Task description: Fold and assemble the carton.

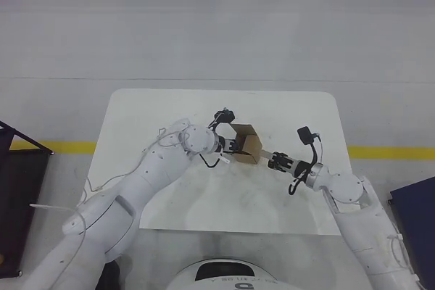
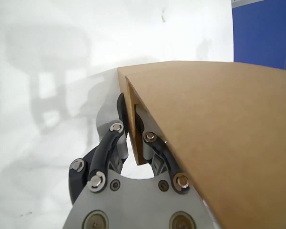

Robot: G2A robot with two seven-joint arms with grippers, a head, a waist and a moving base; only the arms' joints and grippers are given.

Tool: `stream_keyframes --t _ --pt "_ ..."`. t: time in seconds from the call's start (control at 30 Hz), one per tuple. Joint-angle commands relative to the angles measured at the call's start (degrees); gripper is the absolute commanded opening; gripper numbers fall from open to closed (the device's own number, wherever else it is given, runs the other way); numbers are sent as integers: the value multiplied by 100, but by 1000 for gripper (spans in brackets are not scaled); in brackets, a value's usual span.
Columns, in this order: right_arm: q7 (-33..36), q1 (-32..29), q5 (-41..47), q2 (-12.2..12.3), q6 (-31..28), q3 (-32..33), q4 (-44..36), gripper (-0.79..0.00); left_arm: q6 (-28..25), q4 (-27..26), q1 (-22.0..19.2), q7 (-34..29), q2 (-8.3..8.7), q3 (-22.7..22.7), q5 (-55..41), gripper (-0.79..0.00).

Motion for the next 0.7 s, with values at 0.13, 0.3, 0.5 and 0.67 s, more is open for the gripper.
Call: stream_keyframes --t 0.13,0.3,0.5,0.67 --pt "-24 -55 -9 19 36 7 -97 -225 468 -810 286 -187 192 -176 424 -785" --pt "-2 -55 -33 34 53 -6 -150 -225 673 -1444 596 -477 388 -426 667 0" --pt "38 -18 -63 48 102 -50 -164 -228 719 -2078 1087 -672 627 -827 797 0" --pt "58 70 -101 53 167 -114 -63 -222 530 -2449 1485 -687 817 -1361 534 0"
